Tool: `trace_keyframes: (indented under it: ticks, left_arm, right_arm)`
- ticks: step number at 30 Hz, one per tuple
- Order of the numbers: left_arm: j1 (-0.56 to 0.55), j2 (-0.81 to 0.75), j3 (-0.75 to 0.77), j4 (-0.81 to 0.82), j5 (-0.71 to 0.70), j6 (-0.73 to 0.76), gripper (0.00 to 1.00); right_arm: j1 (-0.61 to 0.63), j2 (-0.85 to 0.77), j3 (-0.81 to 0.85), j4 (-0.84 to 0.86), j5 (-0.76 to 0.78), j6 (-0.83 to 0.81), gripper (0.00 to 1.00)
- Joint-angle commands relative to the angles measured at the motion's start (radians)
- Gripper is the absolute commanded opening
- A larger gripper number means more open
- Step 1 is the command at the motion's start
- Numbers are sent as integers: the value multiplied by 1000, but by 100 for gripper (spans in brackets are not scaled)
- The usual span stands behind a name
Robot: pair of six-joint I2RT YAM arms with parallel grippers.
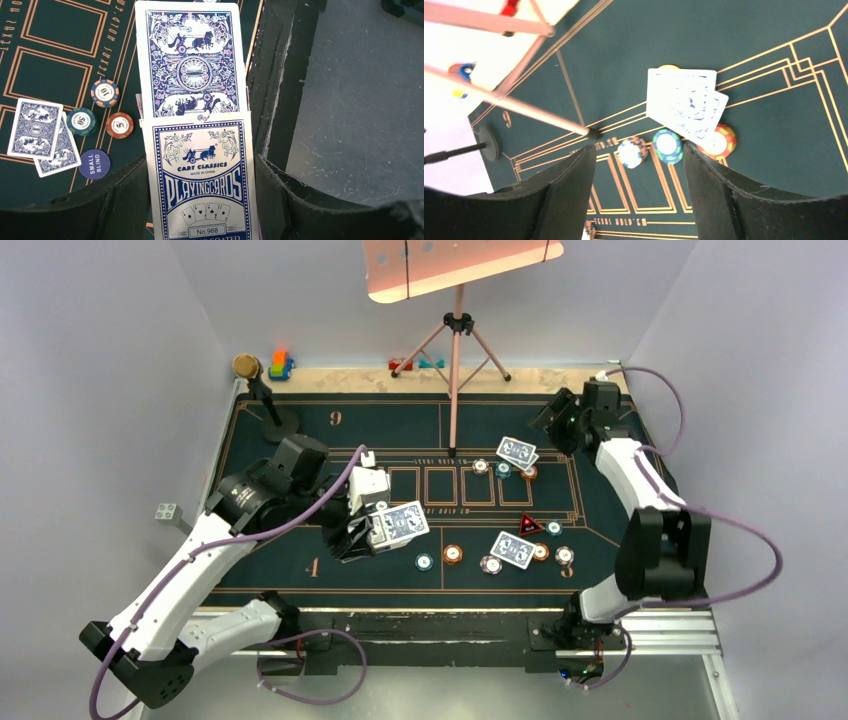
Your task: Distribute texas hold em gaming equipment
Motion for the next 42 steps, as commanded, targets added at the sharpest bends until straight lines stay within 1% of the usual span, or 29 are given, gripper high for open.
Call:
trace_keyframes:
  ticks: [1, 2, 4, 6, 10, 12, 16, 19, 23, 27, 32, 38, 42]
  left_arm:
    - [4, -11, 46, 21, 19, 18, 0]
    - [4, -10, 45, 22, 19, 18, 0]
    - [4, -10, 42, 24, 19, 18, 0]
    - [5, -11, 41, 25, 20, 18, 0]
    - [4, -9, 46, 24, 22, 18, 0]
    - [4, -9, 48, 23, 21, 18, 0]
    - [4, -10, 50, 25, 20, 16, 0]
    - [4, -8, 54, 30, 21, 11, 0]
    - [4, -4, 57, 37, 22, 6, 0]
    - [4, -5, 59, 42, 19, 6, 0]
    - [3, -4, 65, 38, 23, 6, 0]
    - [4, -6, 65, 37, 26, 4, 0]
    - [4, -5, 67, 37, 28, 4, 0]
  right_arm:
    - [96, -162, 35, -87, 52, -37, 70]
    - [120, -196, 22, -80, 30, -39, 72]
    - [185, -257, -9, -63, -48, -40, 80]
    - [271, -300, -32, -60, -132, -38, 85]
    - [423, -371, -81, -44, -257, -18, 89]
    - [463, -410, -109, -3, -345, 13, 90]
    - [530, -487, -157, 113, -455, 99, 92]
    - [614, -480, -137, 108, -460, 110, 93]
    - [717, -427, -102, 97, -444, 105, 94]
    - [786, -362, -74, 88, -427, 95, 95]
    - [820, -302, -62, 89, -416, 96, 96]
    - [821, -298, -64, 73, -405, 82, 97]
    - [820, -306, -67, 56, -397, 81, 86]
